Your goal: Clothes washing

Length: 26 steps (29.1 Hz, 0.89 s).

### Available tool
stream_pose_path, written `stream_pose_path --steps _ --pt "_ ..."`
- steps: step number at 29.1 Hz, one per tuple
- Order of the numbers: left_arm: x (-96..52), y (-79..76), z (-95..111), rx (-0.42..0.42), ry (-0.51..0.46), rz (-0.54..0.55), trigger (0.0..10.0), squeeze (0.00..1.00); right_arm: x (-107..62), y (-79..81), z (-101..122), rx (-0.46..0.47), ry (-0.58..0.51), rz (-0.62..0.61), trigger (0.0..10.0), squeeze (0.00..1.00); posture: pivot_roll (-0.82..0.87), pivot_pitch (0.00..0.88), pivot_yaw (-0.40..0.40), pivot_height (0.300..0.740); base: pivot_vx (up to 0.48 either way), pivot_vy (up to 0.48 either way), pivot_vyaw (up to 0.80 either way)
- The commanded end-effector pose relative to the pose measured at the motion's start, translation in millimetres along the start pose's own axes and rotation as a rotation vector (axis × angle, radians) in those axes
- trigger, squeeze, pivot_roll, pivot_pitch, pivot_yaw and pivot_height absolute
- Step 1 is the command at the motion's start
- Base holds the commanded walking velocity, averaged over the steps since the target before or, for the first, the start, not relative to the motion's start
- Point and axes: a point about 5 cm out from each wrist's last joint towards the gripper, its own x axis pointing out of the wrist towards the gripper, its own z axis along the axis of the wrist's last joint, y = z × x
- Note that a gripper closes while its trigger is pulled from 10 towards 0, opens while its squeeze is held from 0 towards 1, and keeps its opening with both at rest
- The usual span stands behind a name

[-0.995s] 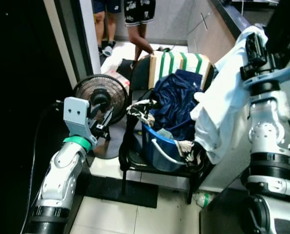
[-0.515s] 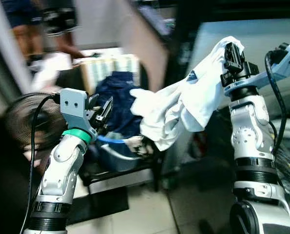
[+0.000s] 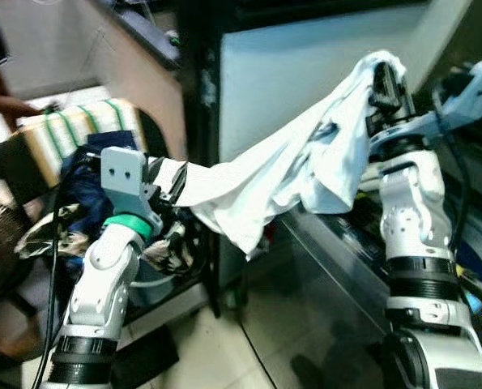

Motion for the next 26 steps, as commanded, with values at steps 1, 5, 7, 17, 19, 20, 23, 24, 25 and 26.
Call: stream_pose_path --steps 1,5,7,17,19,20,23,24,25,26 --pt "-1.6 -2.7 -2 0.018 0.013 -0.012 10.0 0.0 3.7 0.7 8 -0.018 -0.028 0.0 10.0 0.0 0.05 0.001 0.013 0.74 0.0 0.0 -0.8" --pt "-0.7 -3.8 -1 0.019 0.008 -0.018 10.0 0.0 5.3 -4.0 11 -0.012 -0.037 -0.026 10.0 0.0 0.05 0.0 0.011 0.74 0.0 0.0 -0.8" --pt "-0.6 -3.9 -1 0.018 0.007 -0.018 10.0 0.0 6.2 -4.9 12 -0.012 -0.042 -0.029 10.0 0.0 0.05 0.0 0.011 0.74 0.0 0.0 -0.8" --pt "-1.3 -4.3 -1 0.015 0.004 -0.02 10.0 0.0 11.6 -8.8 19 -0.01 -0.067 -0.046 10.0 0.0 0.05 0.0 0.005 0.74 0.0 0.0 -0.8" --pt "-1.3 -4.4 -1 0.015 0.004 -0.02 10.0 0.0 12.4 -9.4 20 -0.011 -0.07 -0.048 10.0 0.0 0.05 0.0 0.005 0.74 0.0 0.0 -0.8" --pt "-1.4 -4.4 -1 0.014 0.004 -0.021 10.0 0.0 13.1 -11.0 21 -0.014 -0.075 -0.054 10.0 0.0 0.05 0.0 0.006 0.74 0.0 0.0 -0.8" --pt "-1.2 -4.3 -2 0.014 0.007 -0.024 10.0 0.0 14.1 -17.1 26 -0.024 -0.085 -0.069 10.0 0.0 0.05 0.0 0.006 0.74 0.0 0.0 -0.8" --pt "-1.2 -4.3 -2 0.014 0.007 -0.024 10.0 0.0 14.1 -17.1 26 -0.024 -0.085 -0.069 10.0 0.0 0.05 0.0 0.006 0.74 0.0 0.0 -0.8" --pt "-1.4 -4.4 -2 0.015 0.009 -0.026 10.0 0.0 13.9 -20.0 27 -0.028 -0.087 -0.08 10.0 0.0 0.05 0.0 0.006 0.74 0.0 0.0 -0.8" --pt "-1.4 -4.4 -2 0.015 0.009 -0.026 10.0 0.0 13.9 -20.0 27 -0.028 -0.087 -0.08 10.0 0.0 0.05 0.0 0.006 0.74 0.0 0.0 -0.8"
